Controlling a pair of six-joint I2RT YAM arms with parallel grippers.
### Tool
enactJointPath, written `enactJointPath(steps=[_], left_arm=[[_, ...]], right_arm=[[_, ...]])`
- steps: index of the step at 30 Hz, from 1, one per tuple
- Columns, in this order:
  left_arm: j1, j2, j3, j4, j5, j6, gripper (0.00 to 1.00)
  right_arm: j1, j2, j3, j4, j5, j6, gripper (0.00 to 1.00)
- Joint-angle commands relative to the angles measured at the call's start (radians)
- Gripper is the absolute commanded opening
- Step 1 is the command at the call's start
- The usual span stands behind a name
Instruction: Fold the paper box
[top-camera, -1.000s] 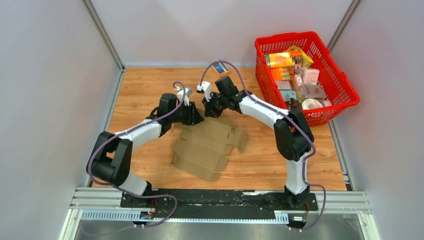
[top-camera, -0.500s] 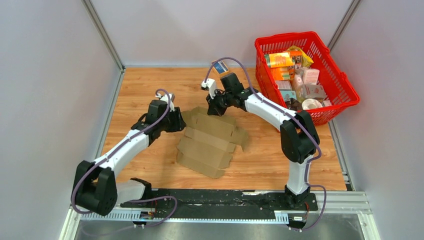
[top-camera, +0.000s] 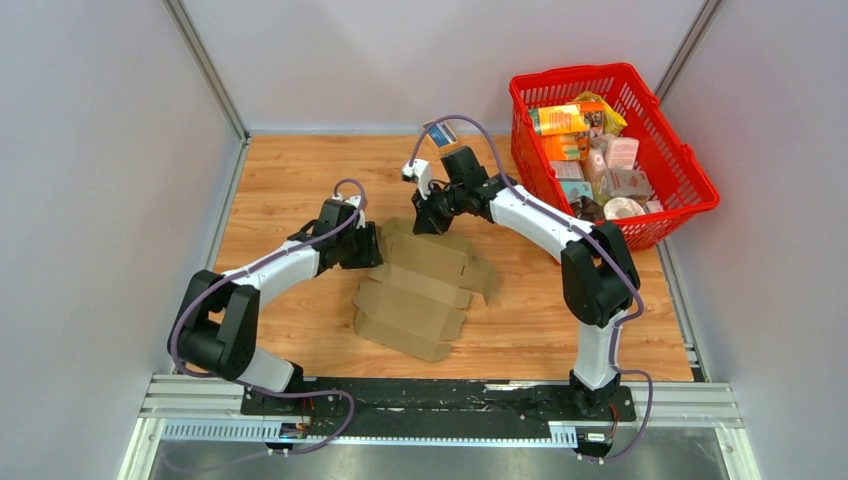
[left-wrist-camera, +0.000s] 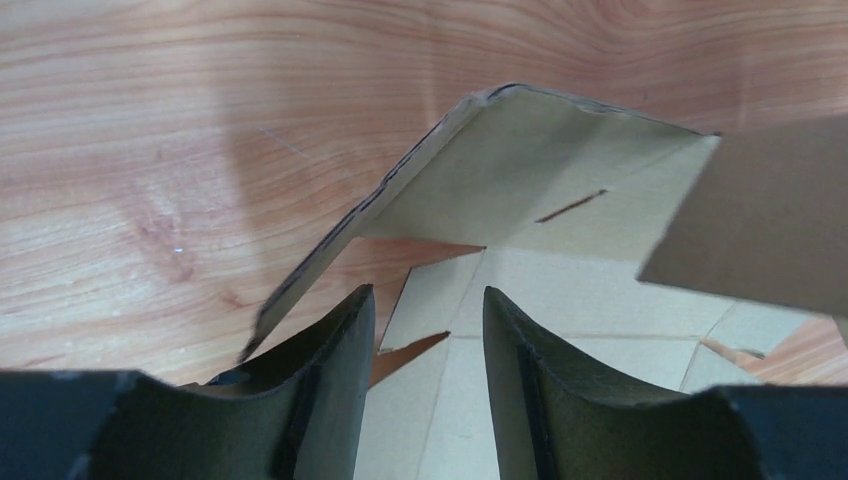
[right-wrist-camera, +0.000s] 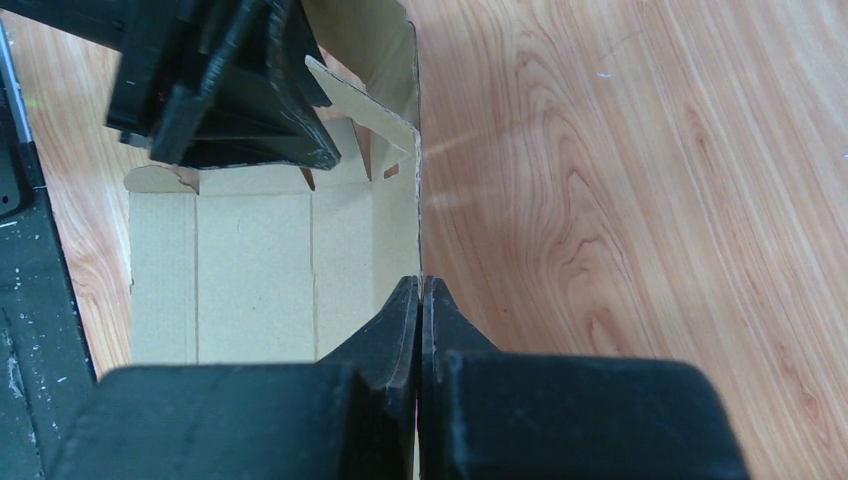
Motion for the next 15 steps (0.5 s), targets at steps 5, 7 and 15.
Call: enactJointPath(steps=[5,7,15], left_arm=[[-0.037,0.050,0.035,0.055,0.031,-0.018,0.52],[-0.043,0.050,0.034,0.055,0.036,-0.022,0.41],[-0.133,-0.071,-0.035,0.121,-0.096,-0.044,0.27]], right_arm=[[0.013,-0.077,0.033,0.068,-0.017,0.033,0.00],[0.015,-0.080,0.019,0.099,0.000,0.053,0.00],[0.047,-0.088,-0.013,0.166,0.075,0.094,0.00]])
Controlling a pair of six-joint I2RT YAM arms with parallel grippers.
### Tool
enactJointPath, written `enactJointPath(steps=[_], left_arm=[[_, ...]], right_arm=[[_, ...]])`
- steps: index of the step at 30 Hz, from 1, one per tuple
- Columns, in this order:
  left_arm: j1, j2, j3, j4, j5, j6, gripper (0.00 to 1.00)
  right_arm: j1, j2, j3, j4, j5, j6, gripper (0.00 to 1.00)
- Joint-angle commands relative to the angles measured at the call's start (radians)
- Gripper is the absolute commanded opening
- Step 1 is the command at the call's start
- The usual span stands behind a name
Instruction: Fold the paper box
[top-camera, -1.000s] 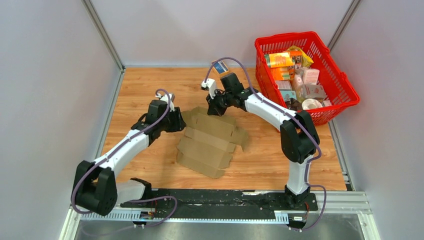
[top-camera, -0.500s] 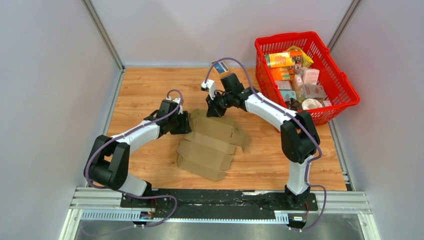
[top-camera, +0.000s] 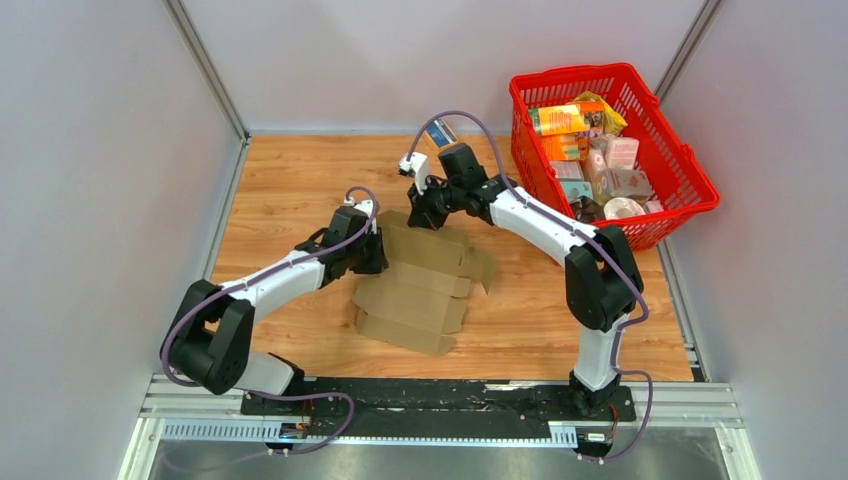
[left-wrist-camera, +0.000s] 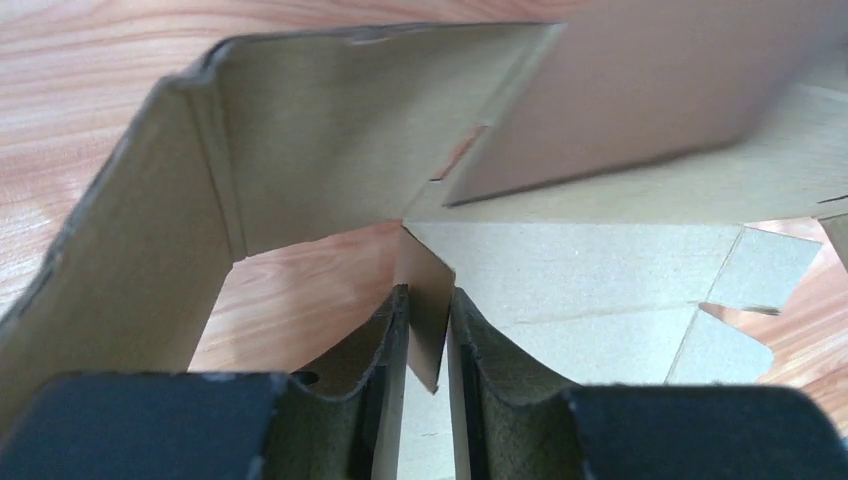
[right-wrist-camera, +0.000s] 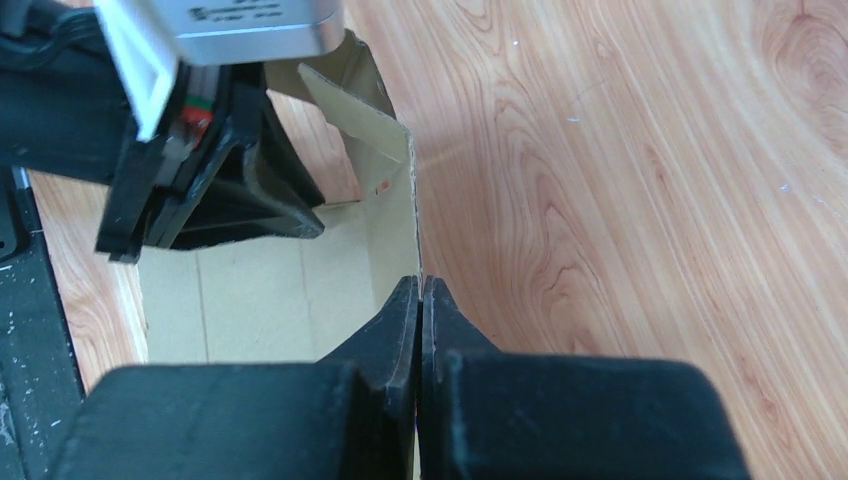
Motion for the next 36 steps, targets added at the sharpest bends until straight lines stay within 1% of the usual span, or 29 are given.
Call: enactJointPath(steps=[1,3,6,8,11,13,16,17,19,20,21,22,23,25,27,28,33,36], left_arm=[[-0.035,-0.043,-0.003,0.086,-0.039,-0.033,0.27],[-0.039,-0.013,-0.001,0.106,-0.030,-0.046,0.28],[-0.055,0.027,-0.029,0.164,-0.012,-0.078,0.34],[-0.066,0.056,-0.065,0.260,0.005,-0.113,0.35],[-0.070,0.076,-0.113,0.331,0.014,-0.138,0.36],[-0.070,0.069,-0.127,0.333,0.014,-0.124,0.37],[-0.070,-0.029,-0.144,0.269,-0.013,-0.098,0.38],[-0.070,-0.114,-0.148,0.249,-0.024,-0.092,0.41],[-0.070,-0.210,-0.147,0.175,-0.065,-0.057,0.43],[-0.070,-0.303,-0.145,0.134,-0.085,-0.044,0.46],[-0.070,-0.348,-0.139,0.100,-0.093,-0.033,0.47],[-0.070,-0.390,-0.121,0.036,-0.172,-0.009,0.49],[-0.070,-0.452,-0.110,0.011,-0.203,0.005,0.53],[-0.067,-0.482,-0.063,-0.046,-0.254,0.057,0.56],[-0.064,-0.461,-0.015,-0.084,-0.266,0.101,0.58],[-0.061,-0.442,0.034,-0.112,-0.263,0.111,0.58],[-0.061,-0.304,0.150,-0.127,-0.234,0.160,0.58],[-0.061,-0.232,0.198,-0.132,-0.211,0.177,0.54]], right_arm=[[0.032,-0.056,-0.026,0.116,0.042,0.060,0.00],[0.049,-0.056,-0.034,0.136,0.068,0.070,0.00],[0.068,-0.053,-0.046,0.150,0.094,0.084,0.00],[0.068,-0.054,-0.069,0.175,0.108,0.106,0.00],[0.069,-0.063,-0.092,0.192,0.106,0.110,0.00],[0.071,-0.065,-0.100,0.190,0.106,0.102,0.00],[0.069,-0.074,-0.107,0.167,0.118,0.078,0.00],[0.069,-0.077,-0.109,0.153,0.129,0.071,0.00],[0.069,-0.082,-0.117,0.144,0.132,0.054,0.00],[0.069,-0.089,-0.121,0.146,0.128,0.051,0.00],[0.069,-0.094,-0.130,0.146,0.125,0.047,0.00],[0.069,-0.099,-0.133,0.147,0.120,0.044,0.00],[0.069,-0.102,-0.135,0.144,0.118,0.041,0.00],[0.069,-0.103,-0.127,0.133,0.115,0.030,0.00],[0.068,-0.103,-0.120,0.115,0.105,0.022,0.00],[0.069,-0.103,-0.117,0.116,0.102,0.018,0.00],[0.069,-0.109,-0.107,0.101,0.089,0.002,0.00],[0.069,-0.111,-0.101,0.094,0.079,-0.005,0.00]])
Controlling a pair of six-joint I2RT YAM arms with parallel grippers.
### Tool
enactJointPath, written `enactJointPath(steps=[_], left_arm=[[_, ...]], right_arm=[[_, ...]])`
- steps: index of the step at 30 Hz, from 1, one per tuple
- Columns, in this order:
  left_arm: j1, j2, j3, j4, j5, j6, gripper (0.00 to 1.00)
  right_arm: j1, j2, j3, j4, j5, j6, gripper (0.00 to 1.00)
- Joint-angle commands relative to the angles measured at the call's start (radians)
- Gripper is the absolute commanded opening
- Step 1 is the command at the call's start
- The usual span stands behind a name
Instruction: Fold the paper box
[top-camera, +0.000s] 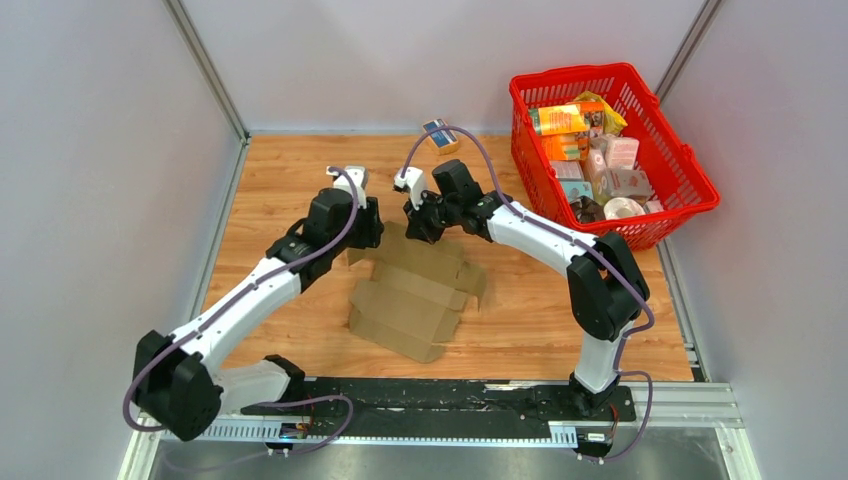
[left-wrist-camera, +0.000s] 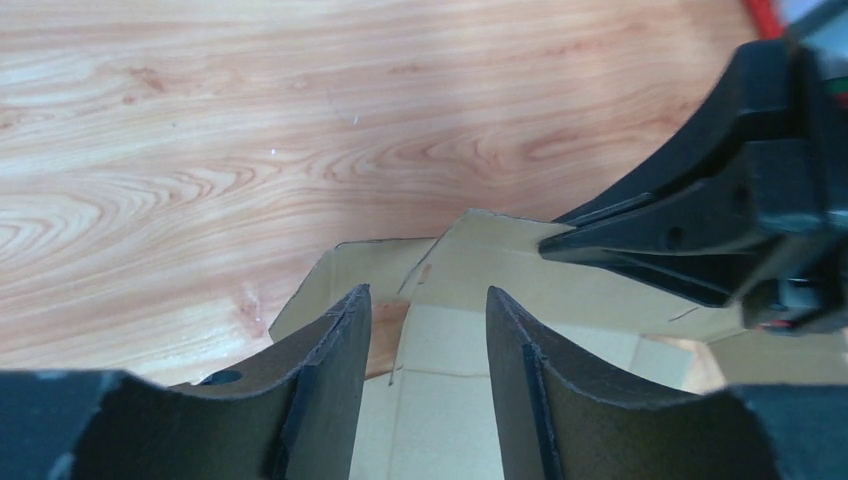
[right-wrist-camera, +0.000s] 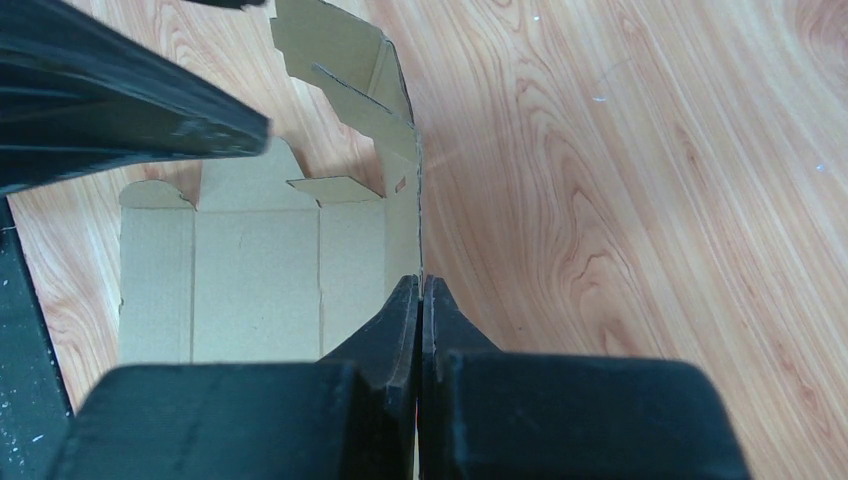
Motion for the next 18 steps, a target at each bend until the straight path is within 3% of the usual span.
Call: enactJointPath(steps=[1,6,11,18], left_arm=[[0.001,0.087,0.078,-0.054,0.019,0.067,0.52],[0.000,0.155,0.088,-0.038,0.041,0.081,0.44],[-0.005,0.192,0.078,-0.008,0.056,0.063,0.27],[-0.051,0.230,0.085,-0.012,-0.100,0.044,0.00]], right_arm=[[0.005,-0.055,0.030,-0.015,-0.035,-0.033,0.00],[0.005,-0.062,0.030,-0.018,-0.047,-0.037,0.00],[0.012,-0.059,0.033,-0.024,-0.046,-0.042,0.00],[0.031,-0.064,0.006,0.017,0.037,-0.024,0.00]])
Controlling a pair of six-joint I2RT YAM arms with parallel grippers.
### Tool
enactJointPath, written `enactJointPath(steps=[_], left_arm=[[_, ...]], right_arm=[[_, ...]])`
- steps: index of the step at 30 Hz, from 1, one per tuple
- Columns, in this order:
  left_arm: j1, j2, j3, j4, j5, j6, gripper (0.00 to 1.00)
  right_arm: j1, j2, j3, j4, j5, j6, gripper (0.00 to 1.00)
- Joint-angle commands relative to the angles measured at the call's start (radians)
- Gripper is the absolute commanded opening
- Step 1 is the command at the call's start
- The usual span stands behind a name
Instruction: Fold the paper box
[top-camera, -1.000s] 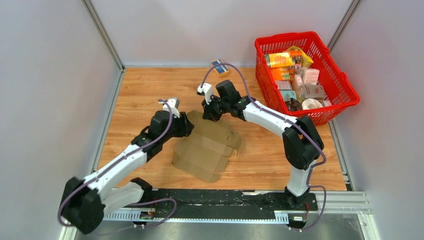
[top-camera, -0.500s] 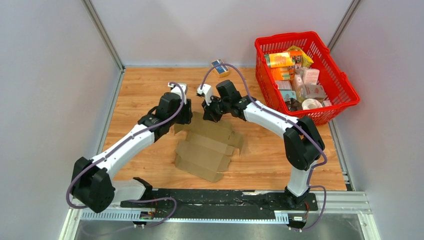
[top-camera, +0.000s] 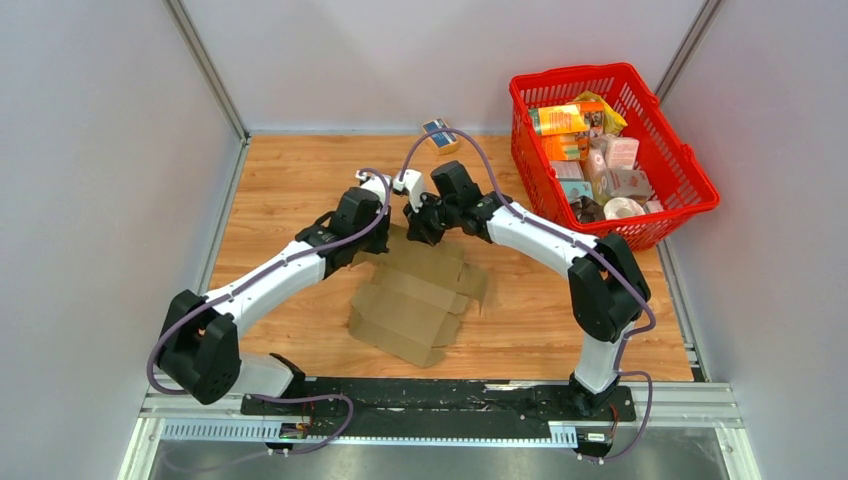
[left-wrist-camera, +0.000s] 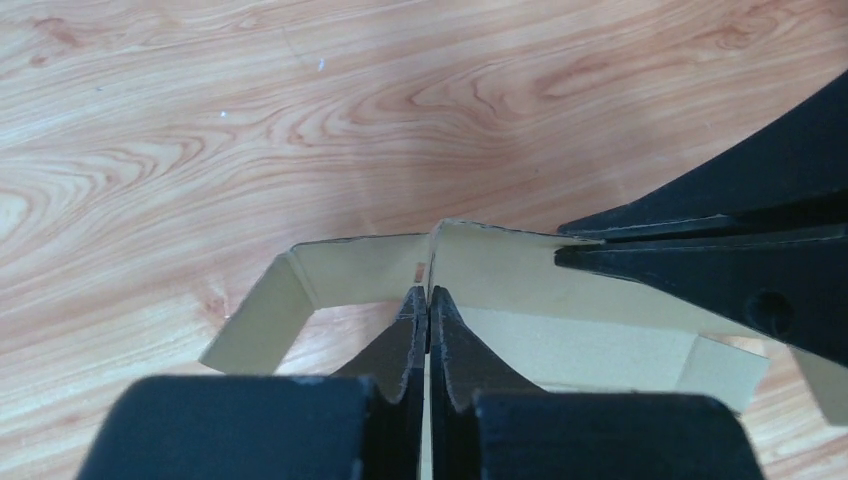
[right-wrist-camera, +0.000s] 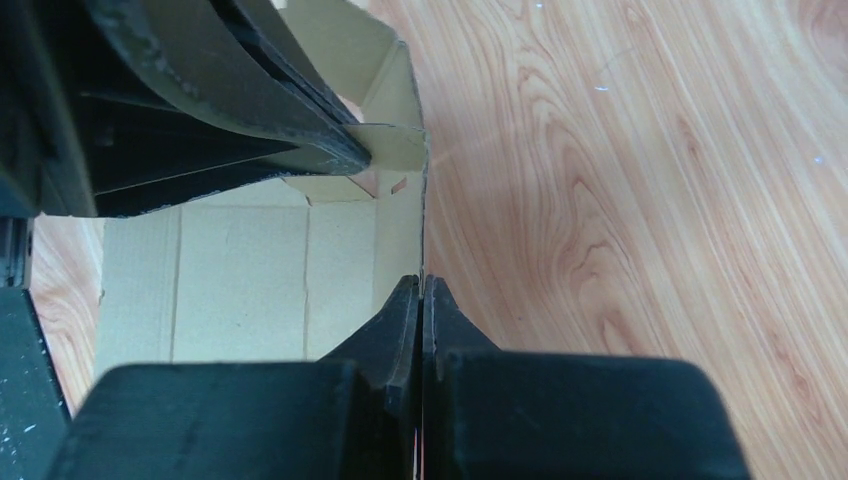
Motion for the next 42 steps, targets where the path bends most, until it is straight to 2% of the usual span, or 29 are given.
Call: enactJointPath(steps=[1,3,4,5,6,7,8,10,13,14,15,17,18,19,22,27,29,32,38,40,42], left_arm=[[-0.041,0.003,0.016,0.046,-0.161,-0.006,0.00],[-0.065,-0.020,-0.033,0.113,-0.247,-0.007,0.00],[-0.074,-0.045,-0.053,0.141,-0.269,-0.009,0.00],[-0.091,-0.058,-0.069,0.162,-0.290,-0.012,0.00],[-0.099,-0.068,-0.096,0.199,-0.332,-0.029,0.00],[-0.108,-0.086,-0.109,0.216,-0.350,-0.033,0.00],[-0.123,-0.094,-0.121,0.233,-0.369,-0.035,0.00],[-0.139,-0.105,-0.144,0.265,-0.436,-0.050,0.00],[-0.151,-0.112,-0.158,0.274,-0.491,-0.081,0.00],[-0.154,-0.117,-0.164,0.277,-0.501,-0.098,0.00],[-0.156,-0.120,-0.170,0.274,-0.522,-0.108,0.00],[-0.157,-0.131,-0.182,0.281,-0.538,-0.140,0.00],[-0.157,-0.135,-0.199,0.282,-0.545,-0.150,0.00],[-0.159,-0.144,-0.208,0.291,-0.548,-0.162,0.00],[-0.159,-0.158,-0.238,0.333,-0.545,-0.187,0.00],[-0.162,-0.171,-0.253,0.331,-0.570,-0.207,0.00],[-0.162,-0.184,-0.259,0.334,-0.573,-0.211,0.00],[-0.162,-0.198,-0.270,0.350,-0.574,-0.211,0.00],[-0.162,-0.192,-0.282,0.378,-0.565,-0.217,0.00],[-0.163,-0.200,-0.300,0.400,-0.564,-0.214,0.00],[-0.163,-0.198,-0.316,0.422,-0.561,-0.213,0.00]], right_arm=[[0.020,-0.052,0.009,0.040,0.092,0.030,0.00],[0.028,-0.058,0.030,0.014,0.146,0.073,0.03],[0.039,-0.075,0.035,-0.003,0.263,0.109,0.27],[0.046,-0.084,0.067,-0.032,0.328,0.202,0.42],[0.048,-0.094,0.091,-0.076,0.397,0.253,0.51],[0.050,-0.115,0.124,-0.194,0.553,0.338,0.65],[0.047,-0.129,0.150,-0.260,0.620,0.514,0.73],[0.042,-0.172,0.232,-0.444,0.713,0.670,0.84],[0.040,-0.253,0.245,-0.495,0.686,0.872,0.93],[0.039,-0.274,0.227,-0.491,0.673,0.947,0.94],[0.037,-0.294,0.181,-0.482,0.648,1.113,0.94],[0.037,-0.356,0.094,-0.378,0.545,1.303,0.93],[0.039,-0.373,0.046,-0.311,0.509,1.460,0.93],[0.042,-0.396,-0.042,-0.187,0.469,1.553,0.93],[0.043,-0.378,-0.095,-0.115,0.468,1.794,0.91],[0.089,-0.296,-0.037,-0.114,0.536,1.948,0.79],[0.093,-0.238,-0.010,-0.140,0.533,2.004,0.77],[0.089,-0.187,-0.033,-0.089,0.505,2.084,0.72],[0.088,-0.143,-0.014,-0.106,0.573,2.120,0.66],[0.088,-0.129,0.004,-0.100,0.589,2.128,0.58],[0.086,-0.103,0.033,-0.138,0.593,2.128,0.57]])
